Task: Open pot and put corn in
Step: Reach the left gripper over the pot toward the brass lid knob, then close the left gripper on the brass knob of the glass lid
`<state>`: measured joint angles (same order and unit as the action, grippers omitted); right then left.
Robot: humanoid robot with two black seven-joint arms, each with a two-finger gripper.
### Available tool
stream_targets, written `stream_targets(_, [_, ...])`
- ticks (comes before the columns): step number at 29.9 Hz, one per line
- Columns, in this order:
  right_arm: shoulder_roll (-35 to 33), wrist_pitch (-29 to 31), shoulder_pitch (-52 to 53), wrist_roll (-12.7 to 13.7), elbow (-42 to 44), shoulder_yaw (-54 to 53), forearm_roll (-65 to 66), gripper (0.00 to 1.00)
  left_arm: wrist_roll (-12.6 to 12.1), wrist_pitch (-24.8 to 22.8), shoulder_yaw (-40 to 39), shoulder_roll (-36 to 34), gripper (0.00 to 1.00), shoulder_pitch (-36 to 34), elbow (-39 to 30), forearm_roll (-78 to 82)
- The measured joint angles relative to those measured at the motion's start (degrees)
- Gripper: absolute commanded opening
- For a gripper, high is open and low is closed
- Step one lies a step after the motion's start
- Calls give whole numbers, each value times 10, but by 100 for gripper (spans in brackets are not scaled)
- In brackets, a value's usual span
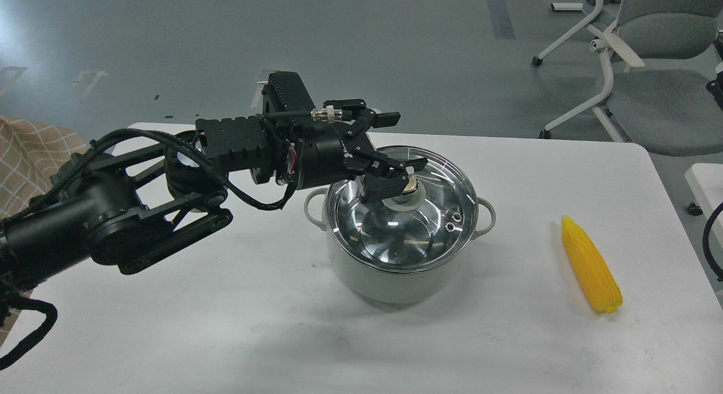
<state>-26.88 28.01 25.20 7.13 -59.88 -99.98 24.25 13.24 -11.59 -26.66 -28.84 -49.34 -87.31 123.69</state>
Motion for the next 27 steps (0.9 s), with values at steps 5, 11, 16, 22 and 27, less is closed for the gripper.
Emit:
stream_targets(5, [-2,0,0,0,0,-3,0,100,3,29,35,7,84,5,4,4])
stream_targets(11, [-3,0,0,0,0,-4,0,100,3,38,38,34,84,14,37,0])
stream_targets(16, [-6,0,0,0,-1,-5,-1,100,3,40,38,52,80,15,68,-2])
stream_targets(22, [-9,0,0,0,-1,-8,-1,100,3,46,38,56,61,25,89,-3])
stream_targets(27, [-9,0,-2,0,-1,-8,0,100,4,55,38,56,61,27,105,-4])
